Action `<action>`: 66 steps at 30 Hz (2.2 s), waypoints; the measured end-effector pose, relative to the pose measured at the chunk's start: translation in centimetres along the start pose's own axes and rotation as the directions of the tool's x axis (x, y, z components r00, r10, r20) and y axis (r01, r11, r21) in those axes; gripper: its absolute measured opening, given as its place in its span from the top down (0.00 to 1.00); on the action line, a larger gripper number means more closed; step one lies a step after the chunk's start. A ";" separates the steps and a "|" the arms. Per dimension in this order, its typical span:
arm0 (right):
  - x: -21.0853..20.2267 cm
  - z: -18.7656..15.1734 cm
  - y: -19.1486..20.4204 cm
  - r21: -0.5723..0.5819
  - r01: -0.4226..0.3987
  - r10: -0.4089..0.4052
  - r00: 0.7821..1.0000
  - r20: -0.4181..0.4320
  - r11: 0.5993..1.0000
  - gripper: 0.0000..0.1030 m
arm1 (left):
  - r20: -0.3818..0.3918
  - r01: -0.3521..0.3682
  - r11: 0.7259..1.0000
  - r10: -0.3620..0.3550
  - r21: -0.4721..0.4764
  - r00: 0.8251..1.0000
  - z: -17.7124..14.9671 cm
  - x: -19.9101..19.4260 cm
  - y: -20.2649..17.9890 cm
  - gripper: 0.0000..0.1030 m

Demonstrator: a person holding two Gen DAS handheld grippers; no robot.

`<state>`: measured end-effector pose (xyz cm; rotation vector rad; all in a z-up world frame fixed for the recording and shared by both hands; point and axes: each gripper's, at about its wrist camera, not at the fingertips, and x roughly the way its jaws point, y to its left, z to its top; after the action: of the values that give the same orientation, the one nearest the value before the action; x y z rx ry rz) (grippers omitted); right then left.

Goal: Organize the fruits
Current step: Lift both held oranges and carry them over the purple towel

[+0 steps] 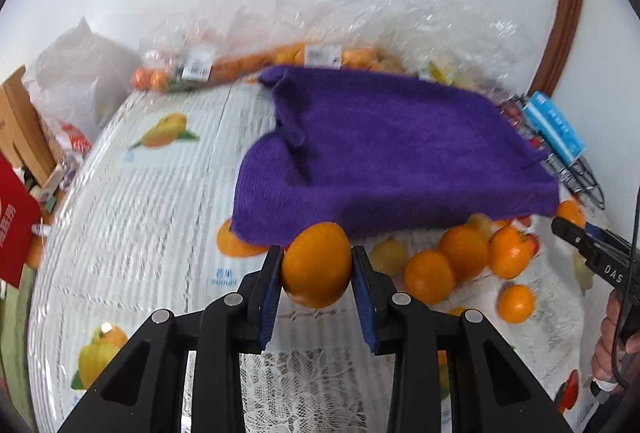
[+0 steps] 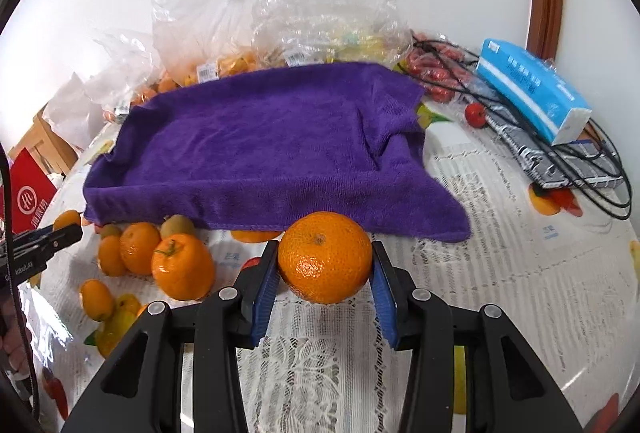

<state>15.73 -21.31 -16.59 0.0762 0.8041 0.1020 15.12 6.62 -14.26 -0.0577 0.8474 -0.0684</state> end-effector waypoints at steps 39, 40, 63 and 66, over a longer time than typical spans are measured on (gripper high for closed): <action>3.6 8.9 1.3 -0.069 0.014 -0.005 0.992 0.129 0.998 0.58 | 0.093 0.039 0.999 -0.037 -0.013 0.995 8.1 7.3 -4.1 0.69; 3.4 8.8 1.2 -0.068 0.016 -0.006 0.991 0.137 0.998 0.58 | 0.097 0.037 0.999 -0.036 -0.012 0.995 8.1 7.3 -4.1 0.69; 6.7 7.4 1.6 -0.061 -0.030 0.032 0.999 0.033 0.998 0.58 | 0.046 0.012 1.000 -0.011 -0.012 0.999 7.5 9.2 -4.2 0.69; 7.0 7.3 1.8 -0.064 -0.031 0.033 0.999 0.022 0.997 0.58 | 0.040 0.020 1.000 -0.020 -0.012 0.999 7.6 9.2 -4.3 0.69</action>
<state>25.71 -18.92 -16.37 0.0297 0.7760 0.1568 26.74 1.70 -15.80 -0.0787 0.8077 -0.0805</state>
